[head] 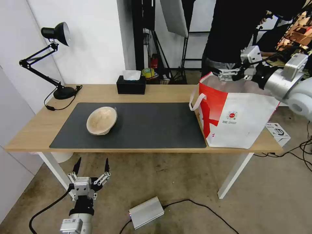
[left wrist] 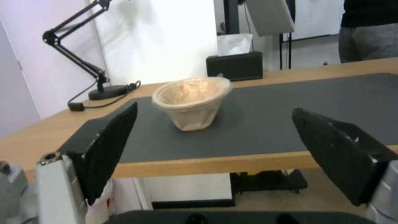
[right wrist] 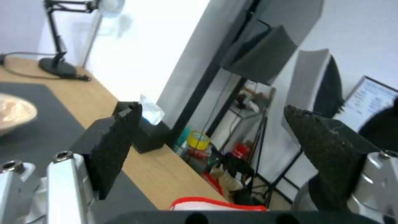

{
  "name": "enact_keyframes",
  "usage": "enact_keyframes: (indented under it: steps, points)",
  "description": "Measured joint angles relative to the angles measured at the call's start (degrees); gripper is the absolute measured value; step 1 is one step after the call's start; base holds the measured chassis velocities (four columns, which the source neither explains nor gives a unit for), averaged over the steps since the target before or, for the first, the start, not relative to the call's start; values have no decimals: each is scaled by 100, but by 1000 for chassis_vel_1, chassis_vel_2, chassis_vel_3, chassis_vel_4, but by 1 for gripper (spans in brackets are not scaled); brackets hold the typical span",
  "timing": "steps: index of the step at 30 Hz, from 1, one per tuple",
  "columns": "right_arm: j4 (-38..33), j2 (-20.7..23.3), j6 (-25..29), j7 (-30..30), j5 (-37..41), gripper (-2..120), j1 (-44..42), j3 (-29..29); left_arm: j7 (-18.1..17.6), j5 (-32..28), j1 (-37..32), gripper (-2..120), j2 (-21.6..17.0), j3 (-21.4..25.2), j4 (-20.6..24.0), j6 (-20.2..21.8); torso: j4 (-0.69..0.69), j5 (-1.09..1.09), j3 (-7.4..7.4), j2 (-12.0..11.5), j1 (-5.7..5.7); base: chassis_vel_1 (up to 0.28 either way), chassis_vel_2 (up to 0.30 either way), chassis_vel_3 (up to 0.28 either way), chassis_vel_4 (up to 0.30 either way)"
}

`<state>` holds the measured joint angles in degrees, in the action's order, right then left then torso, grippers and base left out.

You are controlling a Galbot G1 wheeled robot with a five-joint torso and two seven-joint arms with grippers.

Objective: Pick up the trash from the table and place it into the takeout bag.

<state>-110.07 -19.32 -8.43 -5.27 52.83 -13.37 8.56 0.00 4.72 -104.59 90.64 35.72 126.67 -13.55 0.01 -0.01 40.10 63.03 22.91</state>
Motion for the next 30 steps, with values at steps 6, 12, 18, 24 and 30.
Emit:
enact_keyframes:
  steps: [6, 12, 18, 24, 30]
  points:
    - [-514, -71, -319, 1022, 310, 91, -819, -698, 1, 4, -23, 100, 16, 21, 61, -20, -2, 1, 0, 0, 0, 0, 0, 0, 0]
    - [-1095, -486, -483, 2070, 420, 92, -1661, -1239, -26, 34, -123, 100, 65, 98, 141, -113, 2, -1, 0, 0, 1, 0, 0, 0, 0]
    - [-1592, -995, -492, 2549, 308, 92, -3119, -2025, -33, 45, -155, 100, 67, 125, 184, -115, -1, 1, 0, 0, 0, 0, 0, 0, 0]
    - [-1973, -1731, -405, 2794, -173, 92, -4478, -2675, -35, 61, -174, 100, 66, 124, 188, -113, 0, 2, 0, 0, 0, 0, 0, 0, 0]
    - [-2325, -2624, -237, 2801, -1192, 92, -6018, -3169, -37, 74, -173, 100, 66, 115, 187, -106, -2, 1, -1, 0, 0, 0, 0, 0, 0]
